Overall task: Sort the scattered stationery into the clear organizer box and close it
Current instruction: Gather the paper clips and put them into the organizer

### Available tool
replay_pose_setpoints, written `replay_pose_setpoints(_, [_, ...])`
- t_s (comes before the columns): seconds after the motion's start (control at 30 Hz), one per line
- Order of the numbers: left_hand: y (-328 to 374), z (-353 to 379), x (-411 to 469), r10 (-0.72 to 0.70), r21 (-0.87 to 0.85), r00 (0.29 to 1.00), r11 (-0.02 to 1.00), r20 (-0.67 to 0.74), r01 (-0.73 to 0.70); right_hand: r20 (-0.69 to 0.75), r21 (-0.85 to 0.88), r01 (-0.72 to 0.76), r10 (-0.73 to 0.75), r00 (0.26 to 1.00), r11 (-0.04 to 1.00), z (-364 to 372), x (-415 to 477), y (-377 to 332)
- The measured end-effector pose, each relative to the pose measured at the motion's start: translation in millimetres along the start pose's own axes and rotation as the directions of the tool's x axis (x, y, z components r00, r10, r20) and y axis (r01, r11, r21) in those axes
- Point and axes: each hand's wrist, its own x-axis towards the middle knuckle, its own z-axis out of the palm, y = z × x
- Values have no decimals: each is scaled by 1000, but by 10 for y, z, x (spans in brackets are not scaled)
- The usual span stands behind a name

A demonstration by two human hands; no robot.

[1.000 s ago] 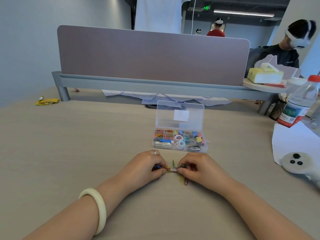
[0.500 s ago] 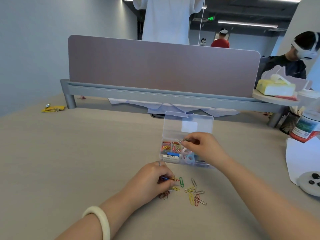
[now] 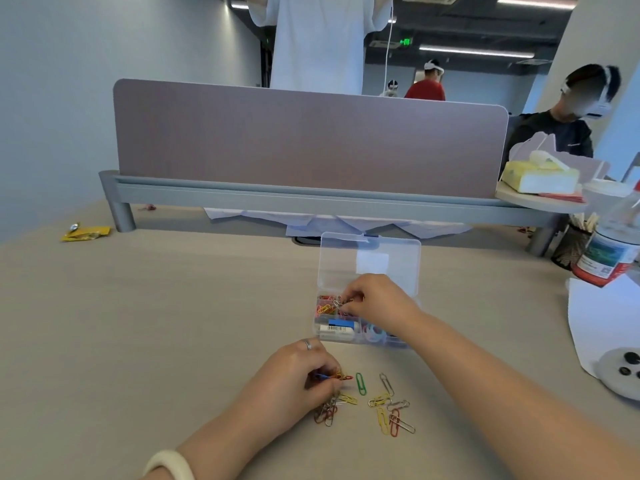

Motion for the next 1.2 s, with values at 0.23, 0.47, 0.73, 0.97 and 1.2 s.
replay_pose_setpoints(0.23, [17, -31, -20, -9, 12, 1000, 1000, 9, 8, -63, -42, 74, -76, 995, 996, -80, -96, 9])
replay_pose_setpoints(0.47, [-2, -81, 11, -82, -43, 989, 996, -122, 77, -126, 151, 138, -119, 985, 979, -108, -822, 195])
replay_pose_setpoints(0.73, [-156, -157, 680, -186, 59, 943, 976, -275, 209, -100, 220, 99, -79, 992, 970, 124, -1150, 396])
replay_pose_setpoints(0.97, [-398, 71, 1031, -185, 186, 957, 956, -225, 228, -101, 218, 136, -116, 988, 967, 122, -1153, 430])
replay_pose_setpoints(1.2, [-491, 90, 1023, -119, 248, 977, 955, -176, 161, -96, 224, 123, -104, 990, 967, 130, -1137, 432])
